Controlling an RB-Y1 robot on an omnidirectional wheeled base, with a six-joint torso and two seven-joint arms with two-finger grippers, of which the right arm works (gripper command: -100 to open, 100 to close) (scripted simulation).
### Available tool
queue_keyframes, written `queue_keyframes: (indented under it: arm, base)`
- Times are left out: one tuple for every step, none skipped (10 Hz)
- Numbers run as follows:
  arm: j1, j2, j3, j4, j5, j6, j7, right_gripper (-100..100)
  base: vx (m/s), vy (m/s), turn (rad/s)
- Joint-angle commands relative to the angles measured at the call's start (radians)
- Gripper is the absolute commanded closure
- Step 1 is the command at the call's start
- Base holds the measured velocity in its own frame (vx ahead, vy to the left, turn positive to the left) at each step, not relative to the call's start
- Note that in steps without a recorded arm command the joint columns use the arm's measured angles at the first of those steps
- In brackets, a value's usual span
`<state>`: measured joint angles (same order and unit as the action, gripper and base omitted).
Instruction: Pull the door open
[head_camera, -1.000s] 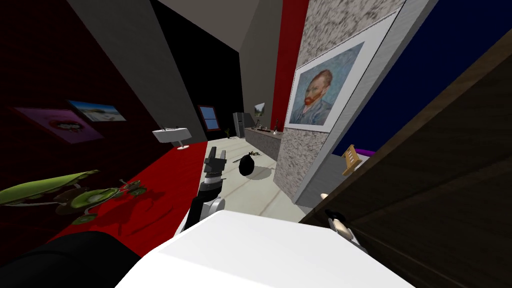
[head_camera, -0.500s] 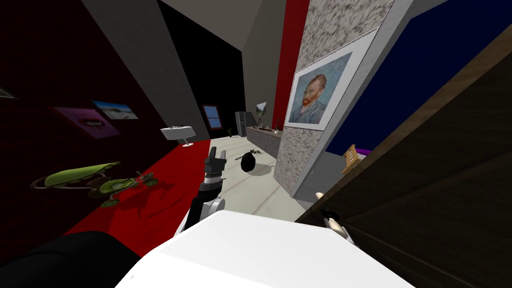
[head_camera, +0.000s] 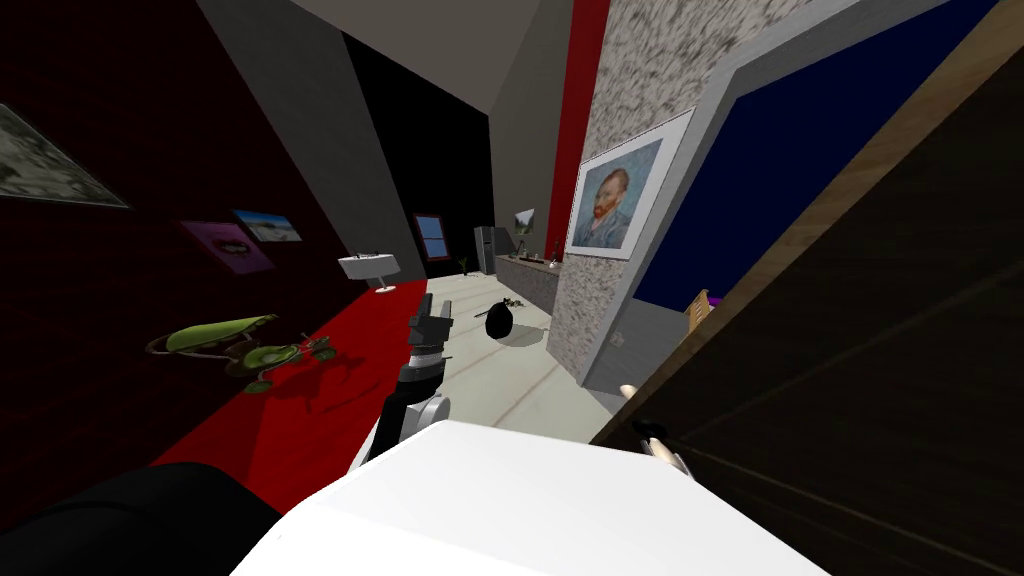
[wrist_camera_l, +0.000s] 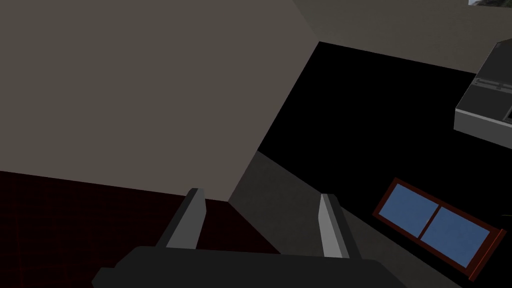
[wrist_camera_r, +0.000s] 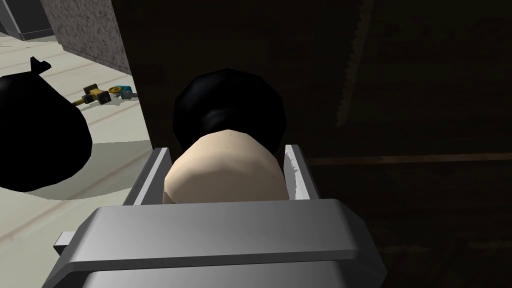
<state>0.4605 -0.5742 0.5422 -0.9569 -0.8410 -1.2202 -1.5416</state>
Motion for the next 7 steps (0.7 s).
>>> queue_keyframes:
  arm:
    - [-0.002, -0.005, 0.009, 0.006, 0.006, -0.009, -0.007, 100]
    - [-0.003, -0.009, 0.016, 0.010, 0.010, -0.015, -0.013, 100]
    - [-0.004, -0.013, 0.024, 0.015, 0.015, -0.022, -0.019, 100]
    - [-0.006, -0.018, 0.032, 0.021, 0.020, -0.030, -0.025, 100]
    - [-0.007, -0.023, 0.041, 0.026, 0.026, -0.039, -0.032, 100]
    - [-0.009, -0.028, 0.050, 0.032, 0.032, -0.047, -0.039, 100]
    - [-0.011, -0.033, 0.058, 0.037, 0.037, -0.055, -0.046, 100]
  base:
    - [-0.147, -0.019, 0.076]
    - [-0.212, -0.011, 0.101]
    - [-0.204, -0.046, 0.110]
    - [-0.213, -0.046, 0.102]
    - [-0.197, -0.003, 0.113]
    - [-0.182, 0.000, 0.110]
    - [-0.217, -0.024, 0.092]
